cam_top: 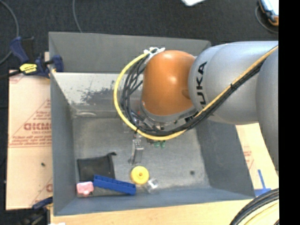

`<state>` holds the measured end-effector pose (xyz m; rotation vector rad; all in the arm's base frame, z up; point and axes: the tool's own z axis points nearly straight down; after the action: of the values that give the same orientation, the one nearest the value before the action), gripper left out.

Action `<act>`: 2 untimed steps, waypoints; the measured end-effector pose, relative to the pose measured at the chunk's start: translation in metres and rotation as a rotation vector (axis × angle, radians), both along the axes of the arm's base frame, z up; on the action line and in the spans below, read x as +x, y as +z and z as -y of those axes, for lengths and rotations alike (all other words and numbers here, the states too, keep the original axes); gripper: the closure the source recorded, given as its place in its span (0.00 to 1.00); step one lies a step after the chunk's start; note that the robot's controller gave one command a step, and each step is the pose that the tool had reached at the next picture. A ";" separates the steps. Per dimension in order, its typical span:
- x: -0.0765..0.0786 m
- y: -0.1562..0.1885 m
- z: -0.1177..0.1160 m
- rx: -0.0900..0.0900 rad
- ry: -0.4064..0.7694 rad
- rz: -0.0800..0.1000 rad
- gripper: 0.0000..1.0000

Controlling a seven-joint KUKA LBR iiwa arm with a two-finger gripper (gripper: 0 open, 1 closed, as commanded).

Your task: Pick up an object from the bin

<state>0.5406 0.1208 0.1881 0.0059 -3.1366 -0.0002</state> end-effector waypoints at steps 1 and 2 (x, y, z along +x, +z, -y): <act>0.002 0.005 0.001 0.001 -0.004 0.008 0.00; -0.033 -0.120 -0.081 0.000 -0.040 -0.004 0.00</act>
Offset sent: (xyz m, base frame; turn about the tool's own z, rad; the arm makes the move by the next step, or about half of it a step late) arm -0.0319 0.0793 -0.1181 0.0454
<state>0.5080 0.2016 0.0681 -0.0569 -3.1324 -0.0003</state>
